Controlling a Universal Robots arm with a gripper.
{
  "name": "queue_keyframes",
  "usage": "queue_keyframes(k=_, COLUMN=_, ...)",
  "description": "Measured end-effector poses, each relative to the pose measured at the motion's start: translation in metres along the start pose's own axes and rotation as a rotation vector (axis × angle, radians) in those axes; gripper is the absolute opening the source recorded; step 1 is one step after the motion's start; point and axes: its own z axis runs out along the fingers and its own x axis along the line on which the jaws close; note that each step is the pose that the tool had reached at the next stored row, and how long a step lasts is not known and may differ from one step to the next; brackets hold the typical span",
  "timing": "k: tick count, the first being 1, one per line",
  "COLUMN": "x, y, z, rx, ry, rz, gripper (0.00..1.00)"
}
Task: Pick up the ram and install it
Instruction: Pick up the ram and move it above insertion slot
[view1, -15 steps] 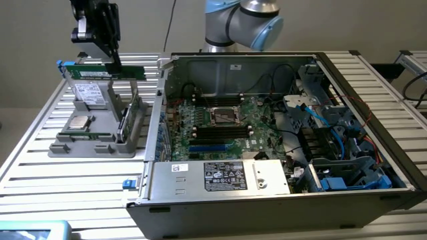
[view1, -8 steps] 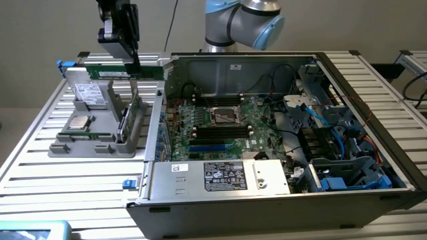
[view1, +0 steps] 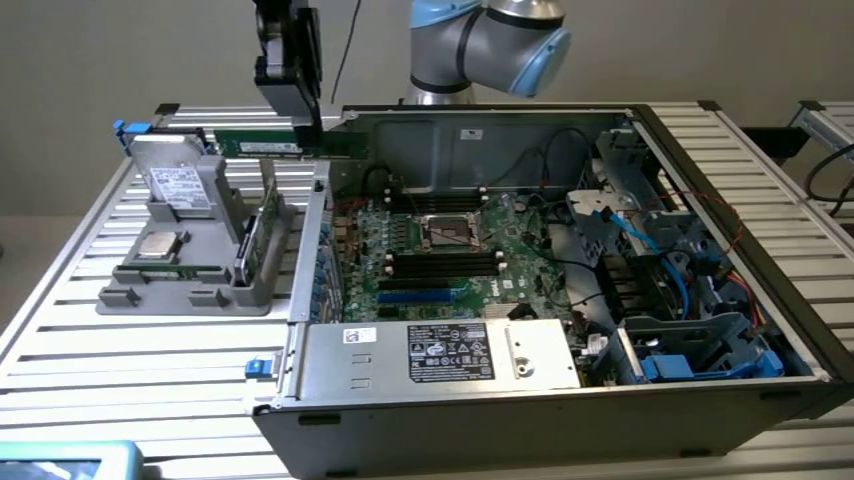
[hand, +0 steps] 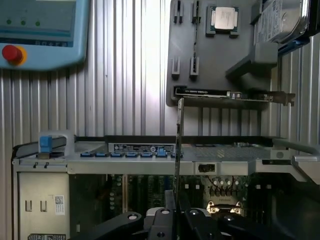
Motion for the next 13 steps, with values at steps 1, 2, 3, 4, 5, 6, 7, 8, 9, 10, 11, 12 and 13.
queue_keyframes(k=1, x=0.000, y=-0.0045, z=0.0001, rx=0.0001, ry=-0.0001, rz=0.000, gripper=0.13)
queue_keyframes(k=2, x=0.000, y=-0.0090, z=0.0002, rx=0.0001, ry=-0.0001, rz=0.000, gripper=0.13)
queue_keyframes(k=3, x=0.000, y=-0.0135, z=0.0003, rx=0.0000, ry=0.0000, rz=0.000, gripper=0.13)
queue_keyframes(k=4, x=0.000, y=-0.0180, z=0.0004, rx=0.0000, ry=-0.0001, rz=0.000, gripper=0.13)
queue_keyframes(k=5, x=0.000, y=-0.0225, z=0.0005, rx=0.0000, ry=0.0000, rz=0.000, gripper=0.13)
queue_keyframes(k=6, x=0.000, y=-0.0270, z=0.0005, rx=0.0001, ry=-0.0001, rz=0.000, gripper=0.13)
queue_keyframes(k=7, x=-0.001, y=-0.0319, z=0.0006, rx=0.0000, ry=0.0000, rz=0.000, gripper=0.13)
queue_keyframes(k=8, x=-0.001, y=-0.0360, z=0.0007, rx=0.0000, ry=-0.0001, rz=0.000, gripper=0.13)
queue_keyframes(k=9, x=-0.001, y=-0.0409, z=0.0008, rx=0.0000, ry=0.0000, rz=0.000, gripper=0.13)
queue_keyframes(k=10, x=-0.001, y=-0.0455, z=0.0009, rx=0.0000, ry=-0.0001, rz=0.000, gripper=0.13)
queue_keyframes(k=11, x=-0.001, y=-0.0500, z=0.0010, rx=0.0000, ry=0.0000, rz=0.000, gripper=0.13)
queue_keyframes(k=12, x=-0.001, y=-0.0542, z=0.0011, rx=0.0001, ry=-0.0001, rz=0.000, gripper=0.13)
queue_keyframes(k=13, x=-0.001, y=-0.0592, z=0.0012, rx=0.0001, ry=-0.0001, rz=0.000, gripper=0.13)
